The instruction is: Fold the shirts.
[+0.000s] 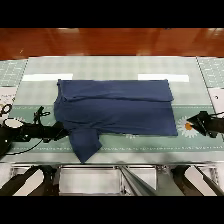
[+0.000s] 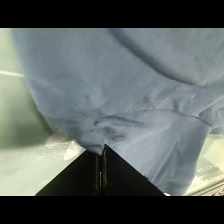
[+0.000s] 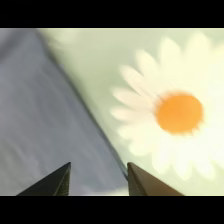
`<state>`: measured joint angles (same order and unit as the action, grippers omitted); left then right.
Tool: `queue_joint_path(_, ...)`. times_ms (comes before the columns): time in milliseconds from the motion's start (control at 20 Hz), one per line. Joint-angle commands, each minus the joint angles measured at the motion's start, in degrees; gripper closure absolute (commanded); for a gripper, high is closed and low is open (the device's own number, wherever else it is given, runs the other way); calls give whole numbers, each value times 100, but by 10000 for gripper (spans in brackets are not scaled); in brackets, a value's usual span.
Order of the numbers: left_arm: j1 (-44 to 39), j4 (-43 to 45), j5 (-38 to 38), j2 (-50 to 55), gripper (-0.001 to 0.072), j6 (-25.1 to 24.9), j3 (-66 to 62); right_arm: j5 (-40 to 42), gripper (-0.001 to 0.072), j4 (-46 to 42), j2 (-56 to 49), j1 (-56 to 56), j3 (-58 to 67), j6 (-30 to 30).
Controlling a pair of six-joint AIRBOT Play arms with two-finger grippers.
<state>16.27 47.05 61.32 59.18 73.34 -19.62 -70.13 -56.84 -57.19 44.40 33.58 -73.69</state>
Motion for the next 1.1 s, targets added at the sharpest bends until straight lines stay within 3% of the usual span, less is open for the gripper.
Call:
queue_joint_path(0,-24,-114,79,4,685,-63,-28,-640,298,-636,-424,101,9,-122)
queue_joint_path(300,-24,-234,-11,4,685,-66,-28,-619,298,-575,-1298,-605,11,-66)
queue_joint_path(550,-24,-254,-55,7,685,-68,-28,-114,298,490,-1602,-691,11,238)
queue_joint_path(800,-24,-468,-249,7,684,-70,-28,9,302,507,-1823,-1322,15,299)
queue_joint_path(850,-24,-490,-245,7,685,-70,-28,81,339,577,-1847,-1451,15,302)
queue_joint_path(900,-24,-490,-240,4,685,-70,-28,140,461,579,-1845,-1547,17,302)
queue_joint_path(950,-24,-490,-236,4,685,-70,-31,118,683,575,-1845,-1587,15,363)
queue_joint_path(1050,-22,-487,-229,4,685,-72,-50,-22,687,518,-1840,-1556,28,496)
